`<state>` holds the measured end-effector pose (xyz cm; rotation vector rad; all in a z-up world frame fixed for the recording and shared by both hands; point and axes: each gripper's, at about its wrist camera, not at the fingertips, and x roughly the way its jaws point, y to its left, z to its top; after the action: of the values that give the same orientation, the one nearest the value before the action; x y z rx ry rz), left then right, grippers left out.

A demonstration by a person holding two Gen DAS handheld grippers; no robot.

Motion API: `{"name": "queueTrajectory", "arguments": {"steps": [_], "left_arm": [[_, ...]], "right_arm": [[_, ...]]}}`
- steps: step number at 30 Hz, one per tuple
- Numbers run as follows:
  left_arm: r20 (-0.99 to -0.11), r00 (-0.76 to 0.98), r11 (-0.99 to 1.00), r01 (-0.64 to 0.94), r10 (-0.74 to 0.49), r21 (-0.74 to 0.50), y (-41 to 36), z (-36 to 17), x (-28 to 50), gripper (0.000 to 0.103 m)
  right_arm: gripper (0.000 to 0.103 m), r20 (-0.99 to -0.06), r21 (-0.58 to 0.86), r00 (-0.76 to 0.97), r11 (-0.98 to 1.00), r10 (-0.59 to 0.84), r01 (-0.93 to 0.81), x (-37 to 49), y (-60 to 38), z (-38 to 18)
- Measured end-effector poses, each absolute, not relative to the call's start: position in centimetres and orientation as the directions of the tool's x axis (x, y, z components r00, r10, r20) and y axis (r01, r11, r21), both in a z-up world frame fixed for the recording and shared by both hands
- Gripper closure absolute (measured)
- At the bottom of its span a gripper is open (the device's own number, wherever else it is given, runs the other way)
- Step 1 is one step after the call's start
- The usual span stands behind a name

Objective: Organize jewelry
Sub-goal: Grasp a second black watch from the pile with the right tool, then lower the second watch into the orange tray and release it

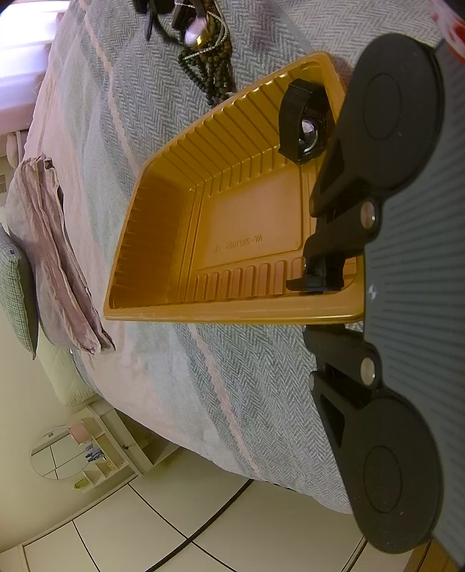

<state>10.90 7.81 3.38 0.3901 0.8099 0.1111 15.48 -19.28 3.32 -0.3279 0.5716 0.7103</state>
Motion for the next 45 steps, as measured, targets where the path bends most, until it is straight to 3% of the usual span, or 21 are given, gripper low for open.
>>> {"name": "queueTrajectory", "arguments": {"steps": [24,27,28,29,32,45], "left_arm": [[-0.695,0.682,0.931,0.056,0.228,0.360,8.2,3.3,11.1,0.100],[-0.695,0.681,0.930,0.054,0.232,0.364,8.2,3.1,11.1,0.100],[-0.695,0.681,0.930,0.054,0.232,0.363,8.3,3.1,11.1,0.100],[-0.695,0.681,0.931,0.054,0.230,0.361,8.3,3.1,11.1,0.100],[-0.696,0.680,0.931,0.053,0.231,0.361,8.3,3.1,11.1,0.100],[-0.695,0.679,0.930,0.049,0.236,0.363,8.2,3.0,11.2,0.100]], "right_arm": [[0.088,-0.590,0.117,0.401,0.566,0.701,-0.816,16.4,-8.9,1.6],[0.076,-0.569,0.153,0.433,0.607,0.699,-0.780,16.9,-10.0,2.1],[0.067,-0.559,0.152,0.449,0.619,0.697,-0.771,16.9,-10.6,2.5],[0.060,-0.548,0.148,0.469,0.632,0.692,-0.760,16.8,-11.4,2.8],[0.053,-0.529,0.133,0.535,0.687,0.659,-0.714,16.7,-14.2,3.3],[0.053,-0.630,0.043,0.706,0.922,0.323,-0.384,16.2,-30.2,-2.0]]}}
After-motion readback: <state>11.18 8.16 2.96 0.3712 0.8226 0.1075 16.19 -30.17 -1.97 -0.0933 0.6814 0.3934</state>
